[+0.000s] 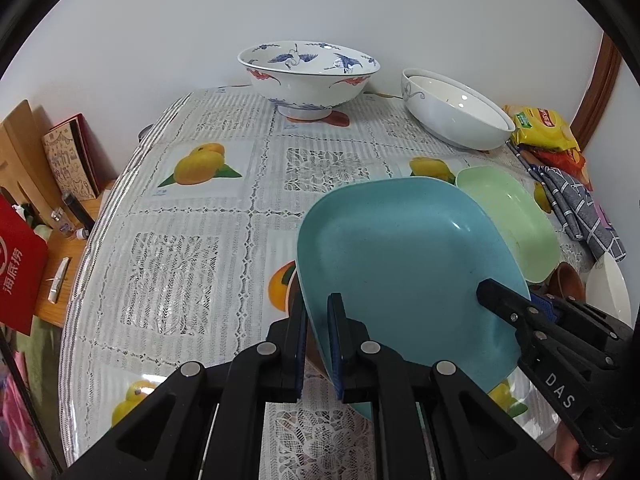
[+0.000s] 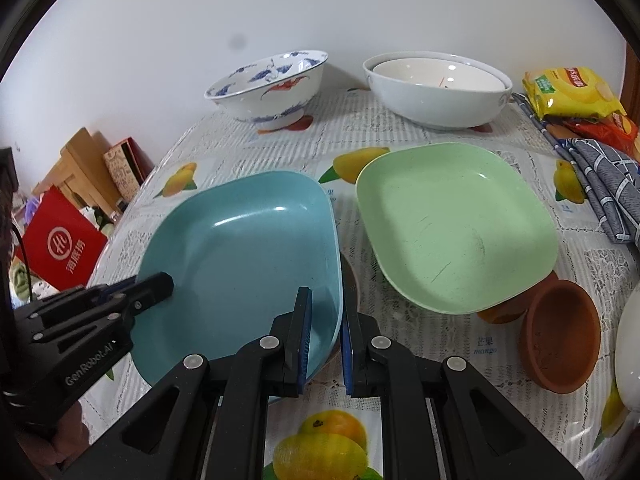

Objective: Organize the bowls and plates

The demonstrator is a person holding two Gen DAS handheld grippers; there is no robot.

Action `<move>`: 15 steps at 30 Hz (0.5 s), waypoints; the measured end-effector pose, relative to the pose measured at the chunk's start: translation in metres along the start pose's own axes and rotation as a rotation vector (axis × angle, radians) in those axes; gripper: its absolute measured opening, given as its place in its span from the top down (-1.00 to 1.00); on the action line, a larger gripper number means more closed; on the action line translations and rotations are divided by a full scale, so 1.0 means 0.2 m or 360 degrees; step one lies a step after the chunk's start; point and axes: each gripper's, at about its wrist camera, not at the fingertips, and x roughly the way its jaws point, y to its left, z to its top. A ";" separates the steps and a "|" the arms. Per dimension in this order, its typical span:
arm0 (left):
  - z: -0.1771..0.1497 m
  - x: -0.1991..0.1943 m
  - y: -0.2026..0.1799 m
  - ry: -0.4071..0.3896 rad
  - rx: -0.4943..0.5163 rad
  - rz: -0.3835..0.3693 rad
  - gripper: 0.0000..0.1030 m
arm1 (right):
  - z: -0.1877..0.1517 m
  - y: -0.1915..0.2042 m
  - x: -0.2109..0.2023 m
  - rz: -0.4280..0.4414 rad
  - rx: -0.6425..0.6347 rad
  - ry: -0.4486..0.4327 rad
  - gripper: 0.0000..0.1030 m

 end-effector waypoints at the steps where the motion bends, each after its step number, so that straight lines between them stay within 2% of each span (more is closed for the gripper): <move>1: 0.00 0.01 0.00 0.0009 0.0007 0.0005 0.80 | 0.00 0.00 0.00 -0.0005 -0.0005 0.0001 0.74; 10: -0.01 0.02 -0.01 0.0026 0.0014 -0.0015 0.80 | -0.01 -0.01 0.01 -0.0025 0.0015 -0.0019 0.72; 15: -0.01 0.03 -0.01 0.0037 0.0016 -0.0034 0.79 | 0.00 -0.01 0.00 0.0003 0.0026 -0.0013 0.59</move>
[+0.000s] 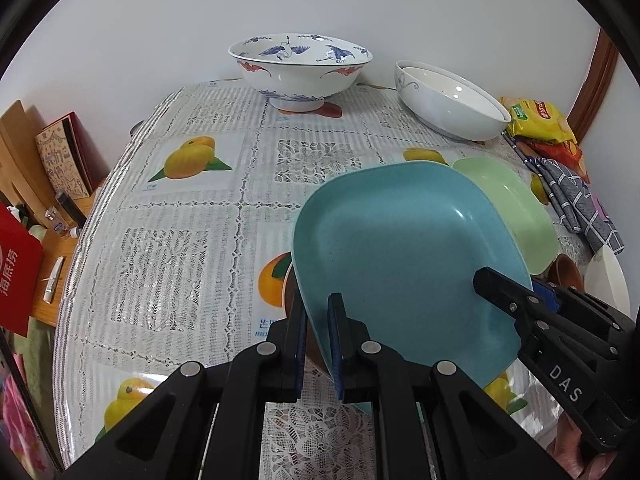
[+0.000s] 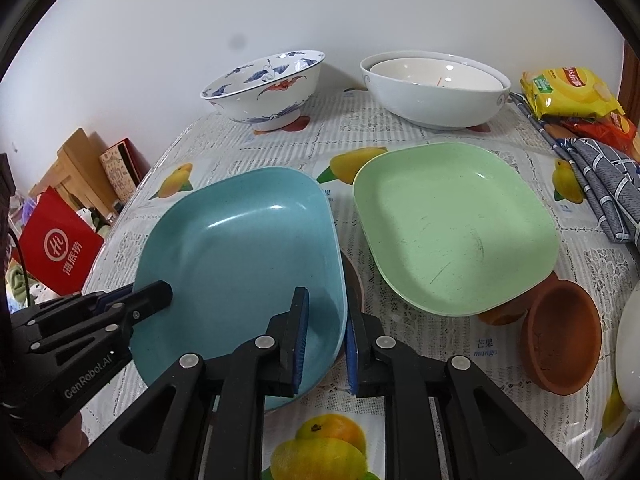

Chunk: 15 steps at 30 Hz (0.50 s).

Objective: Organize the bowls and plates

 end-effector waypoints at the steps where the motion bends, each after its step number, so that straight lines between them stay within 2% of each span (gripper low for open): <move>1: 0.00 0.00 0.00 0.0000 -0.0006 -0.0010 0.78 | 0.00 0.00 -0.01 0.0005 0.0003 -0.0005 0.50; 3: 0.00 0.00 0.00 -0.0011 -0.0012 -0.0017 0.71 | 0.00 0.00 -0.04 0.0008 0.0003 -0.0024 0.42; 4: 0.01 -0.01 0.00 -0.0022 -0.0013 -0.0019 0.65 | 0.01 0.00 -0.06 -0.0016 -0.0001 -0.0033 0.25; 6: 0.01 -0.01 0.00 -0.0033 -0.0015 -0.0023 0.53 | 0.01 -0.01 -0.09 -0.0043 -0.0015 -0.0068 0.10; 8: 0.01 -0.01 0.00 -0.0038 -0.0013 -0.0017 0.47 | 0.01 -0.02 -0.12 -0.0037 -0.0022 -0.0076 0.10; 15: 0.01 0.00 0.01 -0.0032 -0.0035 -0.0006 0.47 | 0.00 -0.02 -0.14 0.0037 -0.0049 -0.0004 0.10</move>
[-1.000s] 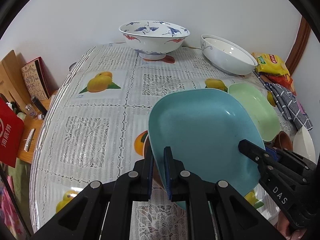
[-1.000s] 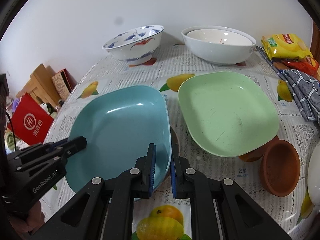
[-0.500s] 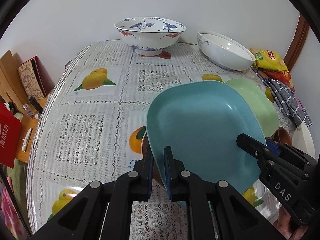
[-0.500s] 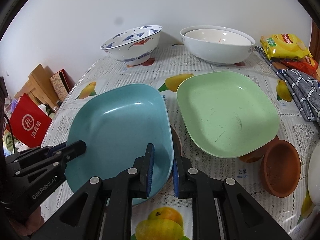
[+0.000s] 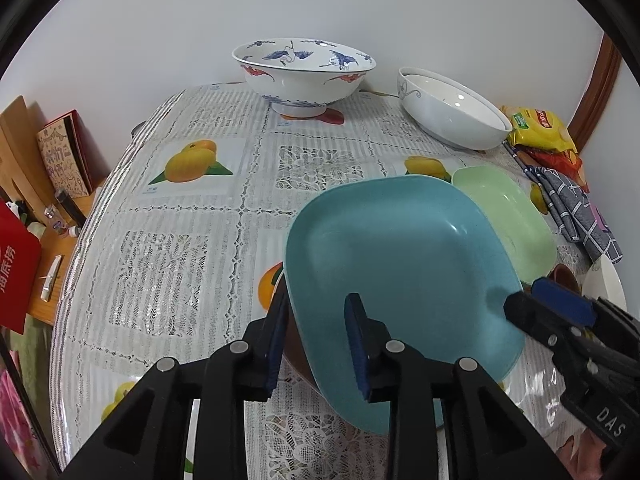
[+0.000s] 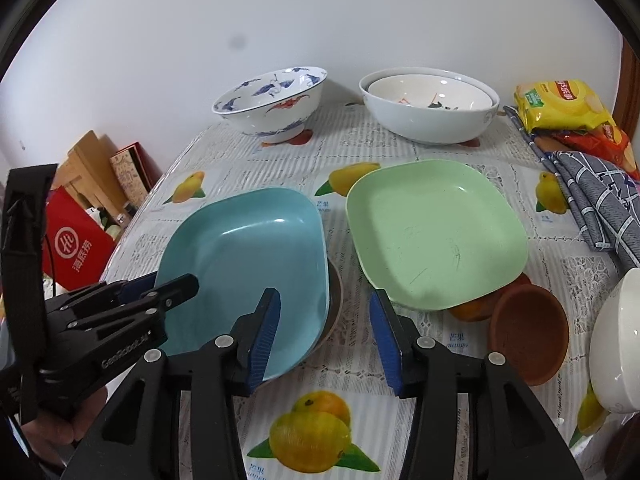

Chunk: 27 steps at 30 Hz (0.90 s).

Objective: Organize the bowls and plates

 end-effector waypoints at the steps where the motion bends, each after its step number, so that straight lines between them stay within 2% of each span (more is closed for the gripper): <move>1: 0.00 0.00 0.00 -0.0002 -0.0007 -0.0001 0.47 | -0.01 0.01 0.00 0.0008 -0.0005 0.0012 0.10; 3: 0.00 0.00 0.01 -0.0004 -0.0015 -0.0005 0.47 | -0.02 0.02 0.03 0.0003 -0.0021 0.0051 0.11; 5: 0.00 0.00 0.01 -0.0007 -0.0018 -0.0008 0.46 | -0.03 0.04 0.07 -0.0028 -0.0049 0.0093 0.36; 6: 0.00 0.00 0.01 -0.0008 -0.0019 -0.0013 0.43 | -0.04 0.04 0.09 -0.0047 -0.0059 0.0115 0.63; 7: 0.00 0.00 0.01 -0.0008 -0.0021 -0.0008 0.39 | -0.04 0.04 0.10 -0.0067 -0.0060 0.0093 0.72; 10: 0.00 -0.01 0.01 -0.0018 -0.0024 -0.0010 0.37 | -0.04 0.03 0.08 -0.0061 -0.0030 0.0017 0.86; 13: 0.01 -0.01 0.01 -0.0022 -0.0025 -0.0012 0.37 | -0.02 0.01 0.05 -0.0080 0.0009 -0.0073 0.91; 17: 0.01 -0.02 0.01 -0.0030 -0.0026 -0.0021 0.34 | 0.00 -0.02 0.06 -0.0081 0.0059 -0.0095 0.91; 20: 0.01 -0.03 0.00 -0.0037 -0.0020 -0.0016 0.24 | 0.01 -0.03 0.06 -0.0119 0.0074 -0.0087 0.69; 22: 0.01 -0.03 0.00 -0.0055 -0.0014 0.0017 0.10 | 0.01 -0.05 0.05 -0.0136 0.0101 -0.0102 0.37; 23: 0.01 -0.03 0.00 -0.0064 -0.0013 0.0031 0.08 | 0.00 -0.06 0.04 -0.0137 0.0117 -0.0115 0.30; 24: 0.01 -0.04 0.00 -0.0071 -0.0016 0.0039 0.08 | 0.01 -0.07 0.02 -0.0137 0.0128 -0.0128 0.24; 27: 0.02 -0.03 0.01 -0.0079 -0.0026 0.0031 0.08 | 0.01 -0.11 -0.02 -0.0128 0.0151 -0.0154 0.23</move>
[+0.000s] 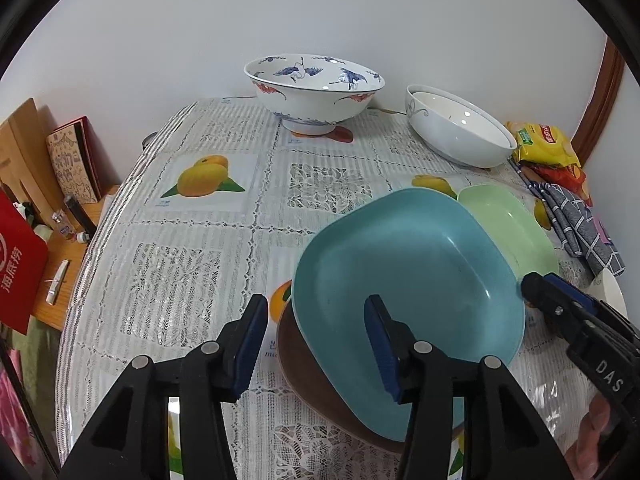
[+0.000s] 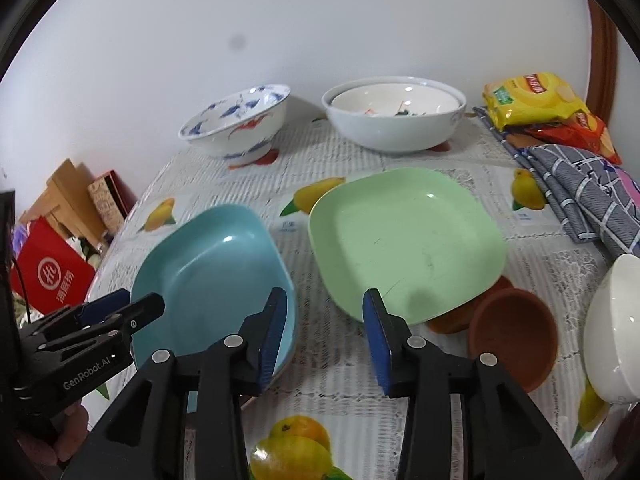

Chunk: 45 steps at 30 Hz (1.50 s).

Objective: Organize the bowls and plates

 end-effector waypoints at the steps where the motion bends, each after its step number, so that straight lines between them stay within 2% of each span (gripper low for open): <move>1: 0.00 0.01 0.00 0.0008 -0.0002 0.0000 0.08 | 0.00 -0.01 -0.01 0.0002 0.0004 -0.0004 0.23; 3: 0.00 0.03 0.00 0.0021 -0.0002 -0.0015 0.19 | 0.00 -0.02 -0.01 0.0008 0.0007 -0.0004 0.23; 5: -0.01 0.03 -0.01 0.0012 0.0014 0.0015 0.47 | 0.00 -0.02 -0.01 0.0014 0.0004 0.0007 0.23; 7: -0.01 0.03 -0.01 0.0003 0.0021 0.0035 0.65 | 0.00 -0.02 -0.01 0.0016 0.0003 0.0013 0.23; 11: -0.01 0.04 0.01 0.0011 -0.0003 0.0032 0.78 | -0.02 0.01 0.02 0.0078 -0.0049 0.0070 0.24; 12: -0.02 0.04 0.02 0.0014 -0.0004 0.0032 0.79 | -0.03 0.02 0.04 0.0083 -0.0063 0.0104 0.28; 14: -0.03 0.05 0.03 0.0023 -0.0020 0.0008 0.79 | -0.04 0.03 0.08 0.0068 -0.0065 0.0153 0.73; 15: -0.03 0.04 0.03 0.0030 -0.0028 0.0007 0.79 | -0.05 0.03 0.10 0.0091 -0.0062 0.0175 0.86; 21: -0.07 0.01 0.02 0.0055 -0.0032 -0.0010 0.79 | -0.05 0.02 0.10 0.0103 -0.0042 0.0154 0.87; 26: -0.07 0.00 0.04 0.0100 -0.0095 -0.0076 0.73 | -0.04 -0.02 0.08 0.0136 0.0027 0.0150 0.83; 28: -0.07 0.00 0.04 0.0106 -0.0098 -0.0084 0.72 | -0.03 -0.03 0.07 0.0130 0.0032 0.0146 0.67; 30: -0.07 0.00 0.03 0.0106 -0.0083 -0.0071 0.57 | -0.02 -0.03 0.07 0.0134 0.0036 0.0144 0.50; 33: -0.05 0.02 0.01 0.0088 -0.0072 -0.0042 0.53 | -0.03 -0.02 0.07 0.0147 0.0019 0.0162 0.48; 35: -0.04 0.05 0.00 0.0094 -0.0068 -0.0053 0.53 | -0.04 0.00 0.09 0.0138 -0.0017 0.0195 0.48; 36: -0.04 0.06 0.00 0.0100 -0.0065 -0.0059 0.58 | -0.04 0.01 0.11 0.0130 -0.0030 0.0212 0.55; 37: -0.04 0.06 0.00 0.0086 -0.0067 -0.0044 0.64 | -0.05 0.02 0.13 0.0128 -0.0038 0.0225 0.76; 39: -0.04 0.04 -0.01 0.0048 -0.0051 -0.0030 0.75 | -0.06 0.02 0.15 0.0074 -0.0034 0.0228 0.85; 41: -0.03 0.03 0.00 0.0048 -0.0061 -0.0051 0.84 | -0.05 0.00 0.15 0.0068 -0.0004 0.0212 0.86; 45: -0.02 0.01 0.02 0.0086 -0.0083 -0.0103 0.87 | -0.04 -0.02 0.12 0.0082 0.0030 0.0207 0.88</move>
